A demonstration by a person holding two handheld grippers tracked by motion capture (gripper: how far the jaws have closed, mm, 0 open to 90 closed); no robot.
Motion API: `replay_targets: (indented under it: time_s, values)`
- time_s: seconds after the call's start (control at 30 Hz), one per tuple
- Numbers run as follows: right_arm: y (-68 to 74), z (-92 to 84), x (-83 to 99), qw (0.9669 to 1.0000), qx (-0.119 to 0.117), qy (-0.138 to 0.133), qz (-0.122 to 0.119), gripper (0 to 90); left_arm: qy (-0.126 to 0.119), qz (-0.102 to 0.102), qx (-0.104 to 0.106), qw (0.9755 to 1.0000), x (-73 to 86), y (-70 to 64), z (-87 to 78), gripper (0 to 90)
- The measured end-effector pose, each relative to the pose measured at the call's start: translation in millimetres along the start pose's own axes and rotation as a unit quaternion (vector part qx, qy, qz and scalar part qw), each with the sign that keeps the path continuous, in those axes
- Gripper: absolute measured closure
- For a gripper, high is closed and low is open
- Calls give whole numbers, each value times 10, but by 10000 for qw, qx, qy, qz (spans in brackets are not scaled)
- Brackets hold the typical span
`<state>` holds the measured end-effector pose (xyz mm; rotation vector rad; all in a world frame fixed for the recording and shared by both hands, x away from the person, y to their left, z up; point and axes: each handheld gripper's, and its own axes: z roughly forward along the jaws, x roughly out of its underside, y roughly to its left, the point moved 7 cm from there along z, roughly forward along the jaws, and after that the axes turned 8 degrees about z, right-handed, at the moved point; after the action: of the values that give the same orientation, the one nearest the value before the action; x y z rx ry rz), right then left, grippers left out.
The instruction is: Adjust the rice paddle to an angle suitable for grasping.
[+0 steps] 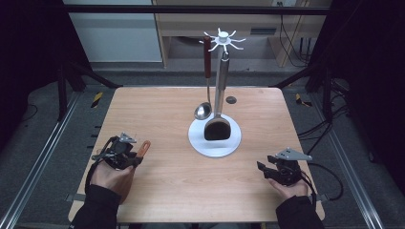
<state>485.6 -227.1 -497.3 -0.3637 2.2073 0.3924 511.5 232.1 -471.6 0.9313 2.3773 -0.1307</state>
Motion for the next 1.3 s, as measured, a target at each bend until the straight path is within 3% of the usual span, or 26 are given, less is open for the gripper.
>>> replay_targets:
  time_s: [0.43,0.77,0.87,0.97,1.0,1.07,1.17,1.3]
  values:
    - [-4,1,-4,10000,5,-18,-26,484,-560,-191,-133,9982,-62,78,-265,657]
    - [-4,-4,-8,10000,19,-46,-22,474,-1307,-352,-364,9901,-184,90,-476,656]
    - [-3,-5,-12,10000,16,-64,-21,473,-1512,-383,-418,9869,-220,79,-524,656]
    - [-7,-4,-14,10000,25,-80,-11,473,-1774,-431,-483,9820,-260,76,-583,656]
    - [-8,-3,-15,10000,25,-83,-13,472,-1909,-470,-503,9792,-278,76,-616,656]
    - [-9,0,-15,10000,32,-86,-15,467,-2051,-525,-512,9760,-295,79,-667,656]
    - [-15,7,-18,9999,53,-110,-66,457,-2356,-638,-497,9685,-337,79,-762,656]
    - [-11,5,-16,9999,54,-116,-51,438,-2643,-646,-542,9607,-391,57,-878,656]
